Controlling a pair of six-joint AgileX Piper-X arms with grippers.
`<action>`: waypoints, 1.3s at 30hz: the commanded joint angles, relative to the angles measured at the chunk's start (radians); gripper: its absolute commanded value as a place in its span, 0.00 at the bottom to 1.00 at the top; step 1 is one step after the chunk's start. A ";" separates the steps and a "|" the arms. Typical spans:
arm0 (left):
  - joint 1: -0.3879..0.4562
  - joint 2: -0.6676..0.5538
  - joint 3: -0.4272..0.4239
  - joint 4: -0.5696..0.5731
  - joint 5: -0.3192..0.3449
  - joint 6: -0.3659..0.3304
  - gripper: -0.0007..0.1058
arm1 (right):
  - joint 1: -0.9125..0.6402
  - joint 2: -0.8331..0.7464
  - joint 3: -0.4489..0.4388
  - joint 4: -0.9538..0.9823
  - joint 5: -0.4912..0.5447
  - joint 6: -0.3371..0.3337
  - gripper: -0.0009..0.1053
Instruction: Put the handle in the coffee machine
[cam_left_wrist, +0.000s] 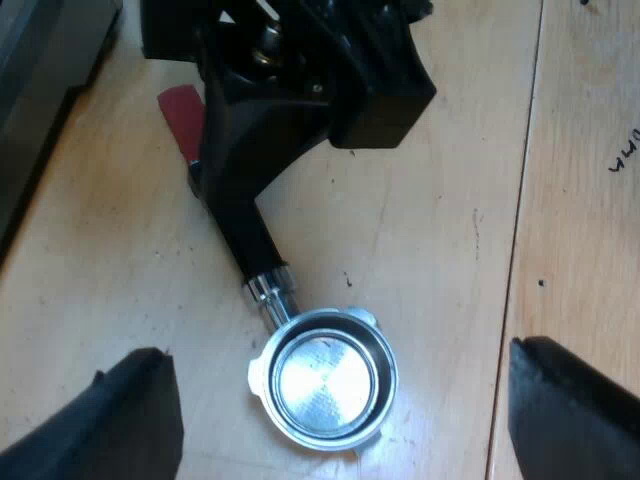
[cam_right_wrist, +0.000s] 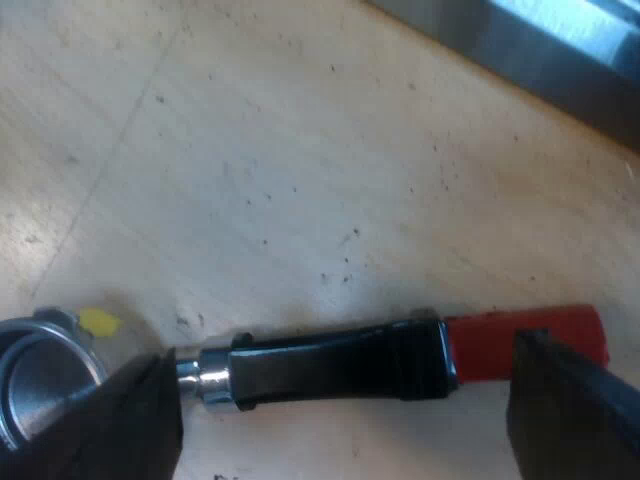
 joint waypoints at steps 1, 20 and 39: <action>-0.003 0.004 0.019 -0.003 -0.006 -0.010 0.66 | -0.013 0.023 -0.022 0.003 0.008 -0.014 0.65; -0.003 0.004 0.037 0.028 0.029 -0.041 0.66 | -0.129 0.166 -0.057 -0.014 -0.068 -0.072 0.01; 0.049 0.004 0.037 0.028 0.006 -0.067 0.66 | -0.164 0.294 -0.057 -0.002 -0.057 -0.117 0.01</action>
